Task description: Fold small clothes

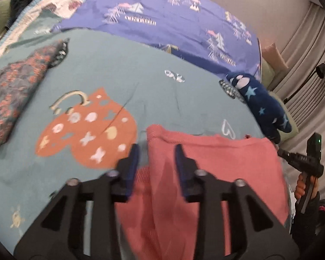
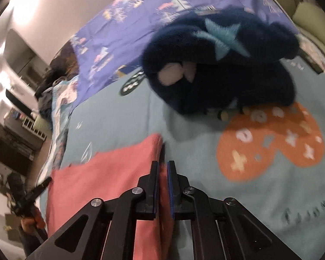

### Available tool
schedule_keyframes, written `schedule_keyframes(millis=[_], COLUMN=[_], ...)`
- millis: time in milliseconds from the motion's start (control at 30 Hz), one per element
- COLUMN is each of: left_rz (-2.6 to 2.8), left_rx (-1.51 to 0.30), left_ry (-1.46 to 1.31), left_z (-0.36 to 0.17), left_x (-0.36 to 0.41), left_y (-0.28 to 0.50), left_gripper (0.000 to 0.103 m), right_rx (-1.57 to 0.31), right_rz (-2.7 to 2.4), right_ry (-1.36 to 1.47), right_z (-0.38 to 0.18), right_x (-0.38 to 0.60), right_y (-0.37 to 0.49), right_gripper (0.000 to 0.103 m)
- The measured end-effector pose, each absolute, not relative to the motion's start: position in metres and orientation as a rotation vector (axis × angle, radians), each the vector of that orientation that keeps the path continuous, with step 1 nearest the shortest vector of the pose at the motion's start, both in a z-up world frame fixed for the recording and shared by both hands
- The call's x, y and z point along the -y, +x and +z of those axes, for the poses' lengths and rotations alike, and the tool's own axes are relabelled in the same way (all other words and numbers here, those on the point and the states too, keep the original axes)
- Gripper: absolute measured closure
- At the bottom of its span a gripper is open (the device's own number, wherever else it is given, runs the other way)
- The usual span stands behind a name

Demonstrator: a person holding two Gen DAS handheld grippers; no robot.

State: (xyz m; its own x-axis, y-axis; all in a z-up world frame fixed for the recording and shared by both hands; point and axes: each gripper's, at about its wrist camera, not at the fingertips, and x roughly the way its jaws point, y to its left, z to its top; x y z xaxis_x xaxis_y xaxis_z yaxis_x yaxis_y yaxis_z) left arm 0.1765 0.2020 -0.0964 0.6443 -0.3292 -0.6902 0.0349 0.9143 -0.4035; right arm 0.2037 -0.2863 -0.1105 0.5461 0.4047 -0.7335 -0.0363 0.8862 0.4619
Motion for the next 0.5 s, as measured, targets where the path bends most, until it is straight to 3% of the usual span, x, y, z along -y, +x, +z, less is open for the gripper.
schedule_keyframes(millis=[33,233,367,500], left_rz=[-0.218,-0.356,-0.322,-0.282], left_rx=[-0.835,-0.827,-0.957,-0.97], left_ry=[-0.367,-0.307,-0.19,-0.221], left_z=[-0.091,-0.073,-0.108,-0.117], left_x=[-0.203,-0.186,-0.167,-0.175], left_y=[0.166,0.094,0.065,0.047], left_gripper=[0.055,0.051,0.046,0.046], right_rx=[-0.963,-0.97,-1.093,-1.065], right_rz=[0.277,0.365,0.209,0.137], right_ry=[0.411,0.36,0.212,0.27], right_z=[-0.108,-0.103,-0.133,-0.122], right_x=[0.286,0.27,0.258,0.267], right_y=[0.193,0.115,0.093,0.078], right_gripper=[0.09,0.086,0.08,0.08])
